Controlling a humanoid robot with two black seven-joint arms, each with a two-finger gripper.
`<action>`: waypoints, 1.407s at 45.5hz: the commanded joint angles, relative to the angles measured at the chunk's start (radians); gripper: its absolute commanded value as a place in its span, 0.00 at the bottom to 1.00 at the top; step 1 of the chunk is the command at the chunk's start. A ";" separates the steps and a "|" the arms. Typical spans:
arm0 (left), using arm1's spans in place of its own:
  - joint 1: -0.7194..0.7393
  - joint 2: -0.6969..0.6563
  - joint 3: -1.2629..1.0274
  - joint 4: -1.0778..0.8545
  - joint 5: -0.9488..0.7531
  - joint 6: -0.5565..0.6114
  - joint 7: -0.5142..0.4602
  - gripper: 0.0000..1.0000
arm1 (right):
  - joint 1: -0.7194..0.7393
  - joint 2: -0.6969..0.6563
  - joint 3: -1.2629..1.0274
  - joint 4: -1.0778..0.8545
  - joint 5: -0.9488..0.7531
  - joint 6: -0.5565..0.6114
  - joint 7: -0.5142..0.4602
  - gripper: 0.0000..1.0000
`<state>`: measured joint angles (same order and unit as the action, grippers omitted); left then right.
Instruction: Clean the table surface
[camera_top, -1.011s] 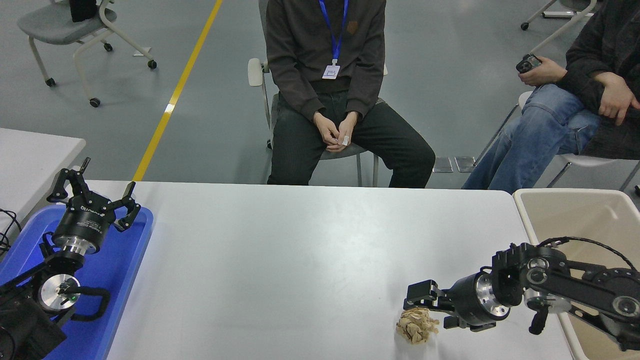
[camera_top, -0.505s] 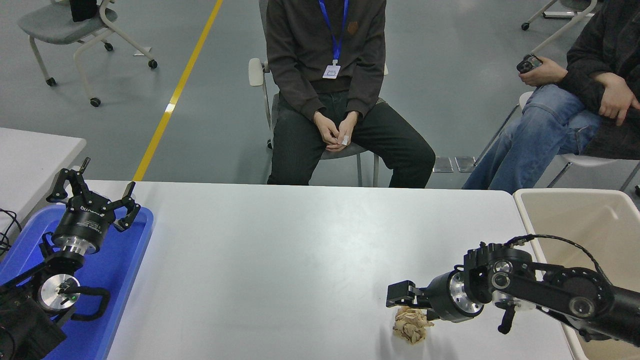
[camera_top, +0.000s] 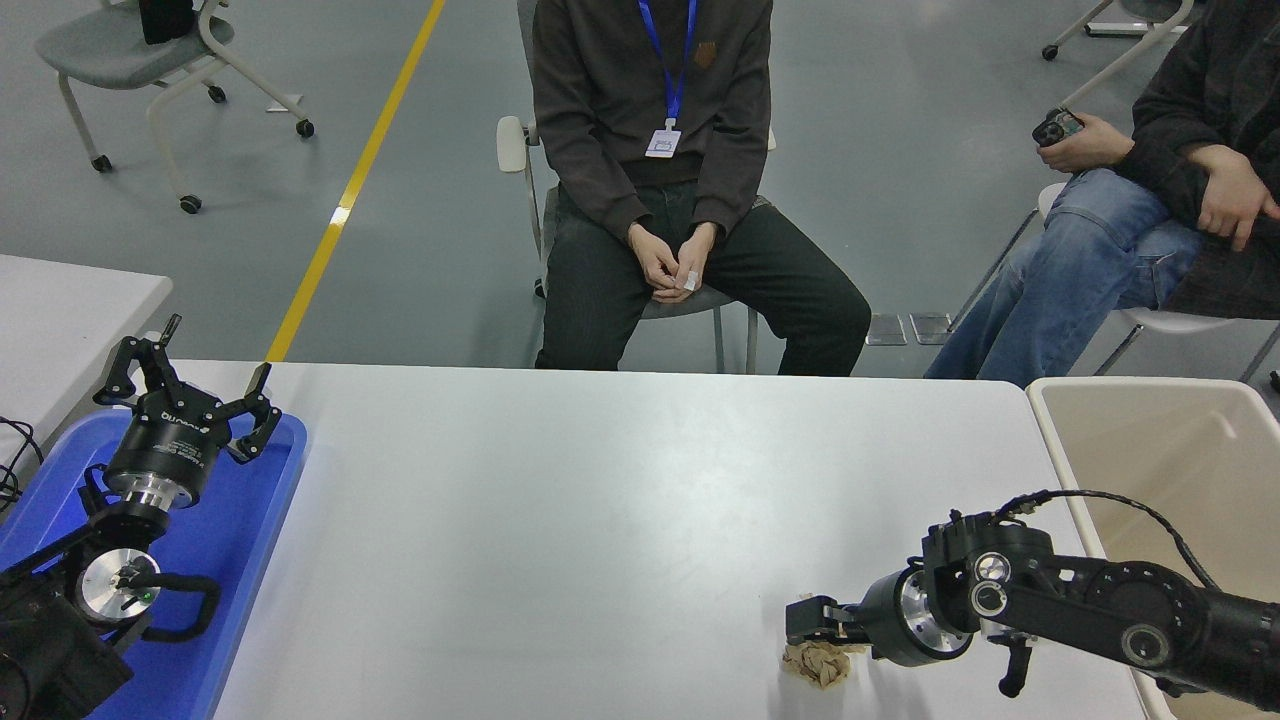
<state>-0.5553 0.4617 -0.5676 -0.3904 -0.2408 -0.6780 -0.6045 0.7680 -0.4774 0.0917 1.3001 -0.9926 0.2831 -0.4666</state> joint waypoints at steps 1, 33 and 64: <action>0.000 0.000 0.000 0.001 0.000 0.000 0.000 1.00 | -0.003 0.002 -0.001 0.007 -0.020 -0.010 0.002 0.97; 0.000 0.000 0.000 -0.001 0.000 0.000 0.000 1.00 | -0.030 -0.006 -0.012 0.047 -0.011 0.001 0.011 0.00; 0.000 0.000 0.000 -0.001 0.000 0.000 0.000 1.00 | 0.050 -0.115 0.026 0.136 0.081 0.010 0.017 0.00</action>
<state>-0.5553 0.4618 -0.5676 -0.3902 -0.2408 -0.6780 -0.6044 0.7904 -0.5377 0.1117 1.3932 -0.9544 0.2856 -0.4500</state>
